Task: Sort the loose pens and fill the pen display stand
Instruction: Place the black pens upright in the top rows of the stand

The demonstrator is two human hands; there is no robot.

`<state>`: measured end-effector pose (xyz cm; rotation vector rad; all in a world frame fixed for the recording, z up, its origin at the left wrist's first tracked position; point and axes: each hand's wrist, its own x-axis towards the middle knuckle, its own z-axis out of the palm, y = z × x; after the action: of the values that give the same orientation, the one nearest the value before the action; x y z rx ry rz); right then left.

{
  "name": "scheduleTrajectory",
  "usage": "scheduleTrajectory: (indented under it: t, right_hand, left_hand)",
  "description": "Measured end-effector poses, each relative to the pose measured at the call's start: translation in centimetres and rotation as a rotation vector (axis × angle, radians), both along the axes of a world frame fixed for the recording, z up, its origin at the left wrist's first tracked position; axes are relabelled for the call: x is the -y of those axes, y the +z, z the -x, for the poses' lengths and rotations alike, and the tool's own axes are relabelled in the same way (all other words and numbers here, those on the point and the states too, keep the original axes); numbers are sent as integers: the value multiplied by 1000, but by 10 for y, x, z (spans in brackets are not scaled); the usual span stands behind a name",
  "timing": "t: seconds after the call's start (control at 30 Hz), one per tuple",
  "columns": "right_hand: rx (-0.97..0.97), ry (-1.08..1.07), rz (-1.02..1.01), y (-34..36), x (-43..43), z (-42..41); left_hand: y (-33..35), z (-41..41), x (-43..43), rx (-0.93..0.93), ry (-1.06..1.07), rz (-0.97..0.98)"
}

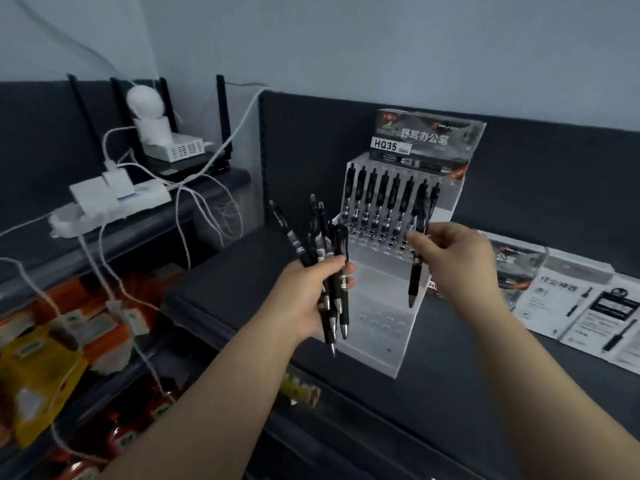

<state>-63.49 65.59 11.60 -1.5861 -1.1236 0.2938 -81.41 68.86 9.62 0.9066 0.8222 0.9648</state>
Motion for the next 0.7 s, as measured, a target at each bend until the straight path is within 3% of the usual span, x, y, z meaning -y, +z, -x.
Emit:
scheduleTrajectory:
  t: [0.27,0.6,0.7]
  right_hand:
    - [115,-331,-119,24,-12,-13]
    - [345,-273,50,17,-38,-40]
    - [306,-220,125,9,-41,-45]
  left_hand:
    - [5,-5,-40,-19,-141,-55]
    - [13,-29,-37,-3,-97,-61]
    - [12,-33,-32,13,-57,-47]
